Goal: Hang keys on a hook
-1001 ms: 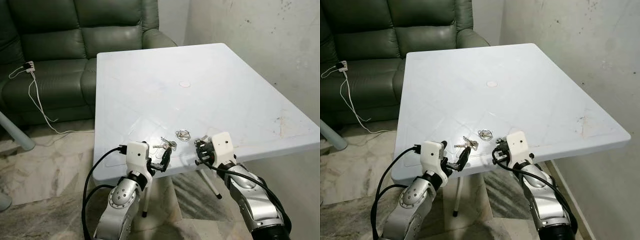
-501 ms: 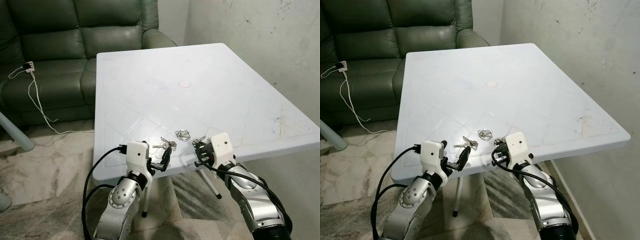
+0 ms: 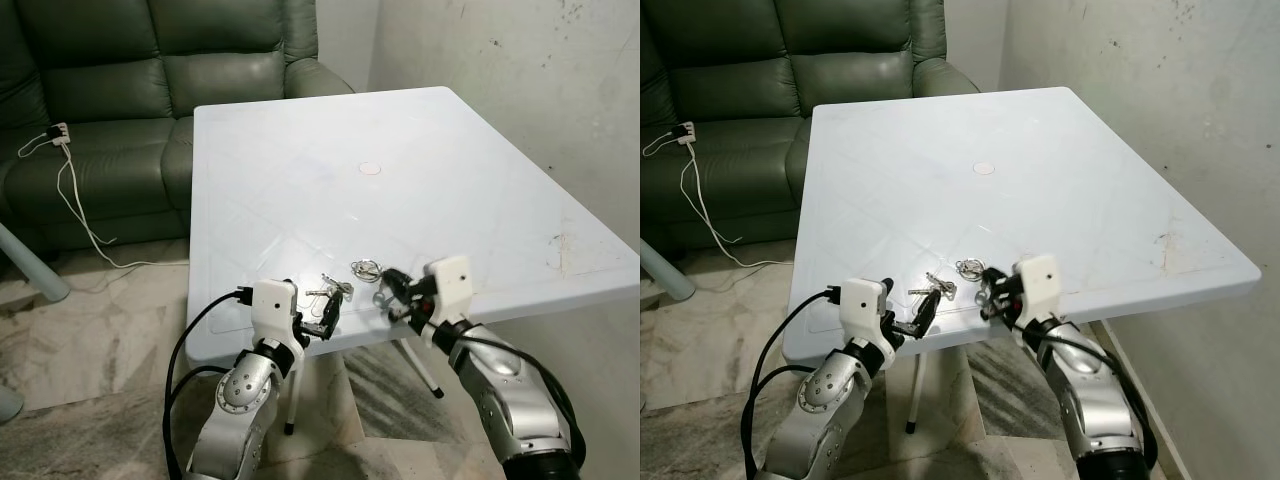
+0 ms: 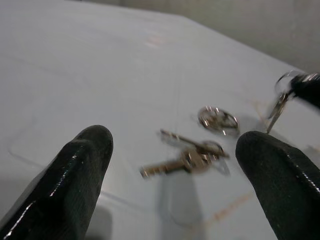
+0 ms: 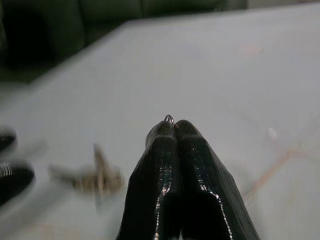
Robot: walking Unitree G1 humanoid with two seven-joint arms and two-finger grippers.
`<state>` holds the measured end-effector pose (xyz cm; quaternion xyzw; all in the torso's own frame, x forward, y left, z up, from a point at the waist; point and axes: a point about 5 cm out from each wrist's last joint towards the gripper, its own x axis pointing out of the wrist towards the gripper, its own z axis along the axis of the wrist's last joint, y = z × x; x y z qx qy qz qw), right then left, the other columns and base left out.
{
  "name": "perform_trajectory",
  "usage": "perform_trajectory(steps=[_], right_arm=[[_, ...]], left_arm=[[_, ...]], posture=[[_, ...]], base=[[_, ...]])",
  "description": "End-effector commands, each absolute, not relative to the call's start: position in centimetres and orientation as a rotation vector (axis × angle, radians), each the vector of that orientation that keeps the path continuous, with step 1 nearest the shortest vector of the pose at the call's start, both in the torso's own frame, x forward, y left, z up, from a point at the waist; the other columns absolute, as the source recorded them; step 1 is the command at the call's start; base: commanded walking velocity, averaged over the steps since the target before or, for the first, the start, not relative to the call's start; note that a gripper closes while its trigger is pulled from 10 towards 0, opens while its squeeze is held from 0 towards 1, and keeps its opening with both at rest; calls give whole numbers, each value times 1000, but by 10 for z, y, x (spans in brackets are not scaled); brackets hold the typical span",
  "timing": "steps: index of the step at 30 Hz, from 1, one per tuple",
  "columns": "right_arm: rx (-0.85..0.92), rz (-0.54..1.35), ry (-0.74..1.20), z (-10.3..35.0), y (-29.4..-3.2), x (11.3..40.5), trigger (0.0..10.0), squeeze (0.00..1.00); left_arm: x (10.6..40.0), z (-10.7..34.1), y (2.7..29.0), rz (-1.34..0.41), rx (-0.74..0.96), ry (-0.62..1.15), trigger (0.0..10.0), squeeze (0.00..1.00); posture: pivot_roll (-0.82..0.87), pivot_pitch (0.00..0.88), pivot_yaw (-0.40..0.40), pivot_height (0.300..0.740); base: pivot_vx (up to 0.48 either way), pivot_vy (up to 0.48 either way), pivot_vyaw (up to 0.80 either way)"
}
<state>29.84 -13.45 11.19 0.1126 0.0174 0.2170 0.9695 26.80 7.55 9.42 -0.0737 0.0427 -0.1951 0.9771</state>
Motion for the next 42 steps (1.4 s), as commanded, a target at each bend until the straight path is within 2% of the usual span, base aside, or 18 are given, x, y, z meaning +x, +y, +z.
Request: perform_trajectory(steps=[1,6,10,17,25,42], right_arm=[[269,411,-70,131,-139,303,10000,0],[273,326,-183,146,-143,309,10000,0],[242,225,-270,160,-154,314,10000,0],[145,170,-359,177,-164,311,10000,0],[110,156,-337,169,-164,302,10000,0],[54,161,-245,158,-157,307,10000,0]], left_arm=[[272,101,68,-388,-186,65,10000,0],[280,105,77,-358,-176,45,10000,0],[298,116,100,-274,-164,-4,10000,0],[315,142,131,-184,-148,-109,10000,0],[310,152,133,-178,-166,-184,10000,0],[318,157,149,-121,-187,-214,10000,0]], posture=[[-56,11,-47,740],[-51,0,-45,740],[-48,0,-41,740],[-52,0,-39,740],[-53,0,-40,740],[-58,0,-29,740]], base=[[0,0,0],[0,0,0],[0,0,0],[0,0,0],[0,0,0],[0,0,-75]])
